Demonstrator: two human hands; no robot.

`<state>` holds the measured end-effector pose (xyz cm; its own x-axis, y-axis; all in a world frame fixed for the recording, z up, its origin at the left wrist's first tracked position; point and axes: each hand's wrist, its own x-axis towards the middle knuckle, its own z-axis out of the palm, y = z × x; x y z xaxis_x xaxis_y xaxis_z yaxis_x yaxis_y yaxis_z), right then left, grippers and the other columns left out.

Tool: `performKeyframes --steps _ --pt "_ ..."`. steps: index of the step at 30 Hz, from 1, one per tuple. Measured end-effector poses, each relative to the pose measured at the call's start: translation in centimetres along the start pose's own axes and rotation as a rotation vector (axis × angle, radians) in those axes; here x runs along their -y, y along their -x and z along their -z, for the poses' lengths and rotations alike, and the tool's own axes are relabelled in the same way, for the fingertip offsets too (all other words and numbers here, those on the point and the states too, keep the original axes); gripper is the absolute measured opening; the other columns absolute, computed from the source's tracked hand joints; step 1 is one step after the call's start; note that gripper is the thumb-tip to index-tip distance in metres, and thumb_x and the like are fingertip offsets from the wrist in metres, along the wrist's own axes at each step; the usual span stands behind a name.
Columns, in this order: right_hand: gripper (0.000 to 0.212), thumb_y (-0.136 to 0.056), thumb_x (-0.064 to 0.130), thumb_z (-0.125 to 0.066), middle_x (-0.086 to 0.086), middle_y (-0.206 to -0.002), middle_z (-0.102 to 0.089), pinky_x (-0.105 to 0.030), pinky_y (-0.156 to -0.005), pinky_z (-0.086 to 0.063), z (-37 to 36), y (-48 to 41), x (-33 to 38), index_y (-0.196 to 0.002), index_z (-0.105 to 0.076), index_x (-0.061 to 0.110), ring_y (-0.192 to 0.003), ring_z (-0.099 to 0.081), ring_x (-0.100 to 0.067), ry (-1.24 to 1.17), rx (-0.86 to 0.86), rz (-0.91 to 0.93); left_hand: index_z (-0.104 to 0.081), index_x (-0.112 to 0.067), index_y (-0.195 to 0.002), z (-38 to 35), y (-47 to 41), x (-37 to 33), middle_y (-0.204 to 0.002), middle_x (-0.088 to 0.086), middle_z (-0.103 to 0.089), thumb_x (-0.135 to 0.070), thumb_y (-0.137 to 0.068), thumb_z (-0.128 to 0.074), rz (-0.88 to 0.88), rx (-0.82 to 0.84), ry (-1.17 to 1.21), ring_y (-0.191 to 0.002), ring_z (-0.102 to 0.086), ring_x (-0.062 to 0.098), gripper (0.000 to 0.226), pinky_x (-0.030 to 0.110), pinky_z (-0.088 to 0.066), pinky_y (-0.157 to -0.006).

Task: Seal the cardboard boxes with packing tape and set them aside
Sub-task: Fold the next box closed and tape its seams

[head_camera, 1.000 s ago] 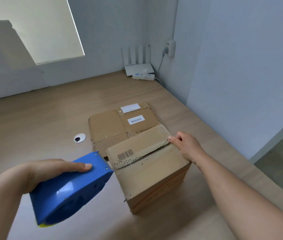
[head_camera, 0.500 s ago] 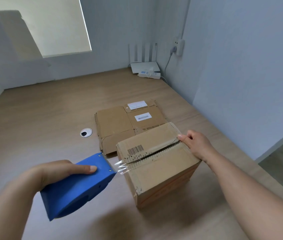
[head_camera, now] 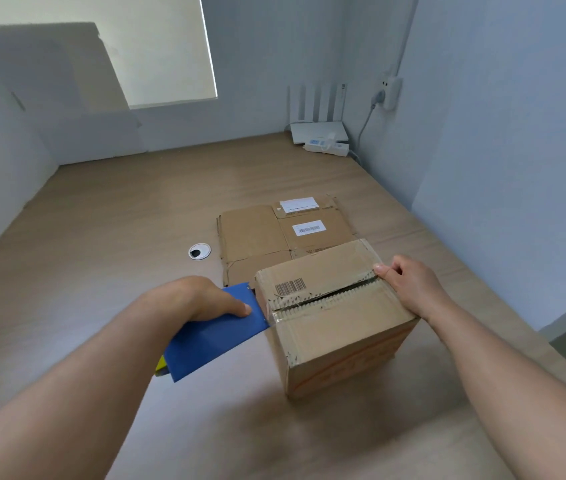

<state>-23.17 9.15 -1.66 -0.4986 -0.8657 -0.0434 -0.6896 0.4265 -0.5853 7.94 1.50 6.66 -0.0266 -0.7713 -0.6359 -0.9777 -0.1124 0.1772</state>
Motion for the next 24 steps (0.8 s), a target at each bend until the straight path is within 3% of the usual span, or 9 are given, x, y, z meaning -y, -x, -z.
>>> performKeyframes --steps 5,10,18,21,24 --pt "0.041 -0.095 0.037 -0.054 -0.001 -0.063 -0.044 -0.03 -0.051 -0.024 0.4 0.3 0.3 -0.064 -0.037 0.015 -0.06 -0.039 -0.018 0.035 0.021 0.018 -0.054 -0.017 -0.108 0.5 1.8 -0.4 -0.104 0.003 -0.054 -0.064 -0.076 -0.066 0.035 0.024 -0.024 -0.094 -0.053 0.024 0.057 0.033 -0.04 -0.08" --pt "0.039 -0.095 0.038 -0.053 -0.003 -0.065 -0.047 -0.032 -0.054 -0.026 0.5 0.3 0.5 -0.067 -0.04 0.014 -0.065 -0.043 -0.022 0.037 0.043 0.024 -0.071 -0.015 -0.097 3.7 3.8 4.3 -0.087 0.003 -0.075 -0.069 -0.057 -0.077 0.022 0.115 0.16 -0.081 -0.072 0.024 0.067 0.032 -0.053 -0.079" --pt "0.039 -0.096 0.039 -0.052 -0.003 -0.066 -0.047 -0.032 -0.054 -0.026 0.1 0.5 0.9 -0.068 -0.04 0.014 -0.064 -0.042 -0.021 0.015 0.062 0.028 -0.069 -0.006 -0.105 3.3 2.7 9.3 -0.097 0.012 -0.074 -0.077 -0.024 -0.079 -0.097 0.29 0.286 -0.09 -0.071 0.029 0.109 0.034 -0.055 -0.08" --pt "0.04 -0.095 0.038 -0.053 -0.003 -0.066 -0.046 -0.032 -0.054 -0.027 0.0 0.4 0.9 -0.066 -0.039 0.015 -0.065 -0.042 -0.021 0.017 0.057 0.026 -0.069 -0.004 -0.103 3.4 2.2 10.4 -0.096 0.014 -0.074 -0.075 -0.029 -0.078 -0.094 0.317 0.254 -0.091 -0.071 0.032 0.102 0.038 -0.054 -0.085" --pt "0.04 -0.095 0.038 -0.053 -0.001 -0.064 -0.045 -0.032 -0.054 -0.026 0.0 0.5 1.0 -0.065 -0.037 0.016 -0.061 -0.039 -0.017 0.014 0.04 0.018 -0.07 -0.009 -0.098 3.4 2.1 9.6 -0.088 0.008 -0.075 -0.072 -0.034 -0.076 -0.076 0.28 0.166 -0.082 -0.073 0.026 0.09 0.033 -0.056 -0.078"
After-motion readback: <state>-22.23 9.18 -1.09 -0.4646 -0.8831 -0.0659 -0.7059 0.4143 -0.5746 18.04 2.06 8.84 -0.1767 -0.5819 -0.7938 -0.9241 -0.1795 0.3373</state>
